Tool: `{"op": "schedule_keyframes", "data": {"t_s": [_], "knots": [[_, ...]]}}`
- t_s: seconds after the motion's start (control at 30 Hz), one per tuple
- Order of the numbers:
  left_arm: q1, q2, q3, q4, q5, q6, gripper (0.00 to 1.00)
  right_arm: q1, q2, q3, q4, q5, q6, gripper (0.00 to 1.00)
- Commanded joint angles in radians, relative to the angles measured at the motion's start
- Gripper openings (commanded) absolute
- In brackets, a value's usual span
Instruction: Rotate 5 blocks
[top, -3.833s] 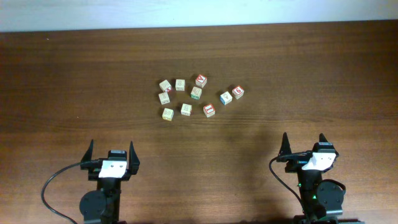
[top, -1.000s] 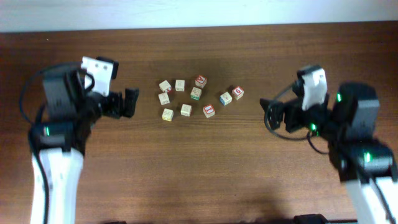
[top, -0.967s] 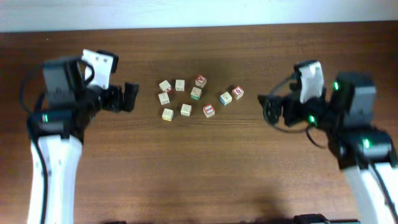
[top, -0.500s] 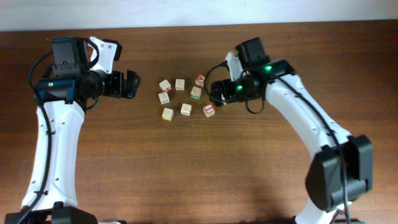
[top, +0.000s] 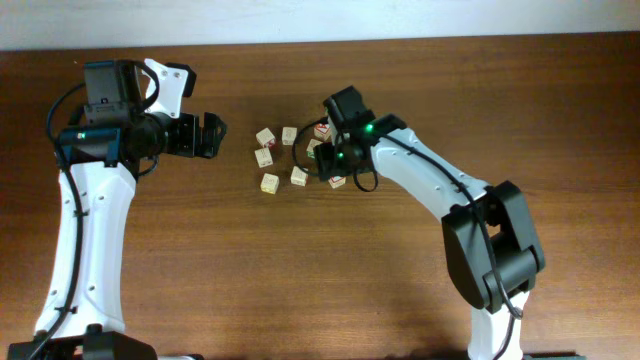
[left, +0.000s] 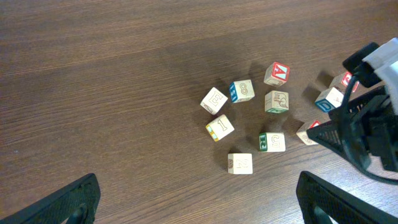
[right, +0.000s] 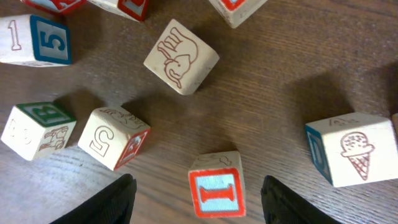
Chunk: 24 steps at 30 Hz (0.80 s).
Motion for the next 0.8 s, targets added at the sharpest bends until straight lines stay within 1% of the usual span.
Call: {"op": "schedule_keyframes", "data": {"t_s": [0.0,0.07,0.13,0.23,0.3,0.47,0.5,0.53,0.57,0.63,0.77], "knots": [[0.000,0.005,0.023,0.002,0.014,-0.009,0.99,0.044,0.051,0.017,0.014,0.123,0.006,0.65],[0.000,0.005,0.023,0.002,0.014,-0.009,0.99,0.045,0.068,0.017,0.016,0.130,0.007,0.65],[0.000,0.005,0.023,0.002,0.014,-0.009,0.99,0.043,0.069,0.017,0.016,0.147,0.039,0.59],[0.000,0.005,0.023,0.002,0.014,-0.009,0.99,0.045,0.069,0.017,0.003,0.149,0.040,0.45],[0.000,0.005,0.023,0.002,0.014,-0.009,0.99,0.045,0.068,0.017,-0.019,0.149,0.052,0.39],[0.000,0.005,0.023,0.002,0.014,-0.009,0.99,0.045,0.066,0.074,-0.133,0.145,0.066,0.32],[0.000,0.005,0.023,0.002,0.014,-0.009,0.99,0.045,0.064,0.100,-0.171,0.124,0.066,0.29],[0.000,0.005,0.023,0.002,0.014,-0.009,0.99,0.045,0.061,0.121,-0.204,0.085,0.066,0.23],[0.000,0.005,0.023,0.002,0.014,-0.009,0.99,0.045,0.051,0.142,-0.239,0.034,0.066,0.21],[0.000,0.005,0.023,0.002,0.014,-0.009,0.99,0.045,0.009,0.161,-0.312,-0.036,0.066,0.21],[0.000,0.005,0.023,0.002,0.014,-0.009,0.99,0.045,-0.016,0.151,-0.455,-0.032,0.113,0.22]]}}
